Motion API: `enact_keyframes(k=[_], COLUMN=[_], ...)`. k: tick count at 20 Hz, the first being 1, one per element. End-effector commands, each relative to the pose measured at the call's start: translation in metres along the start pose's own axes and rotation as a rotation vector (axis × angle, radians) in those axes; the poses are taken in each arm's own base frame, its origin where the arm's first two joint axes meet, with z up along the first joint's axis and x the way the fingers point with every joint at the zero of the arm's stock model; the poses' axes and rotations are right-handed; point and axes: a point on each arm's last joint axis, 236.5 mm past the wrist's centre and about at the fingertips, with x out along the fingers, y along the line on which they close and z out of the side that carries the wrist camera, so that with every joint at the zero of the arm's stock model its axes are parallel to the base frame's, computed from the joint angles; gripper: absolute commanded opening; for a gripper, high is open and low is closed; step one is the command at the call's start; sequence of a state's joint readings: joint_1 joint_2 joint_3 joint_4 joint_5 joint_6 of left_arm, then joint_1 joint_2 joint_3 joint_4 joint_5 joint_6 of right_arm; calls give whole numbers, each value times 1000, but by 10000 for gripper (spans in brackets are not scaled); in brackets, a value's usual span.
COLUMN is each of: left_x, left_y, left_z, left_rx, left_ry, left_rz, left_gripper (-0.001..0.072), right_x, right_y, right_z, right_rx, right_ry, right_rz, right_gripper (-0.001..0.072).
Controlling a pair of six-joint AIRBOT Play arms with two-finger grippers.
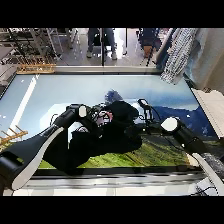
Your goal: Fold the clothes and pants, and hang the long-sleeved shirts on hangers.
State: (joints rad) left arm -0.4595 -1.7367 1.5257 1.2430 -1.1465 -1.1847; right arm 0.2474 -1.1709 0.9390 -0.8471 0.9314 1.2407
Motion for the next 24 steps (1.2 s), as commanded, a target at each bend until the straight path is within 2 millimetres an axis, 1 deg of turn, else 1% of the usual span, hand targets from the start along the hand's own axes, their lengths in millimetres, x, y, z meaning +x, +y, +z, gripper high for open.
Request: enact_keyframes(k=[1,2,3,4,5,7,8,10,11,12,13,14,16,17,18,19,20,21,22,23,24], left_x=[-48,-72,-94,-109,-122,-138,-144,-150,-151,-152,-153,-153,-154,-154,-153,-153,-153,-155,-158,-163,-172], left_y=[7,0,-9,-21,-33,-56,-64,-77,-83,-87,-89,-90,-93,-93,-93,-88,-80,-71,-60,-50,-42], left_z=[41,51,55,55,53,51,51,50,49,49,50,50,49,46,45,45,44,43,43,42,43], left_rx=[-60,-58,-48,-32,-20,1,6,11,12,12,11,13,24,35,40,34,24,10,-15,-41,-73], left_ry=[-118,-149,-164,-164,-164,-177,-183,-185,-181,-182,-185,-187,-182,-173,-169,-169,-168,-171,-179,-191,-212], left_rz=[5,-23,-50,-74,-102,-155,-177,-222,-248,-264,-272,-279,-289,-290,-289,-278,-261,-247,-238,-231,-227], left_gripper=[14,13,14,13,13,13,14,14,14,14,14,14,14,14,14,14,14,14,14,14,13], right_x=[12,20,27,33,38,42,42,40,40,43,49,61,89,103,111,112,106,92,71,39,6], right_y=[2,6,10,15,18,14,7,-3,-5,-4,-1,0,1,1,0,-4,-10,-21,-31,-39,-37], right_z=[-29,-42,-50,-51,-44,-24,-14,-3,4,10,13,9,-11,-26,-42,-56,-62,-62,-56,-40,-17], right_rx=[133,164,208,267,300,385,436,537,579,632,673,727,782,795,781,740,682,601,516,412,290], right_ry=[78,105,115,101,60,-45,-95,-161,-198,-230,-247,-239,-171,-117,-61,-14,14,32,38,21,-14], right_rz=[3,4,1,-4,-14,-48,-70,-99,-98,-82,-71,-67,-95,-119,-151,-192,-237,-300,-368,-443,-478], right_gripper=[490,494,508,527,546,546,545,544,544,544,543,543,530,457,232,41,39,39,38,38,37])
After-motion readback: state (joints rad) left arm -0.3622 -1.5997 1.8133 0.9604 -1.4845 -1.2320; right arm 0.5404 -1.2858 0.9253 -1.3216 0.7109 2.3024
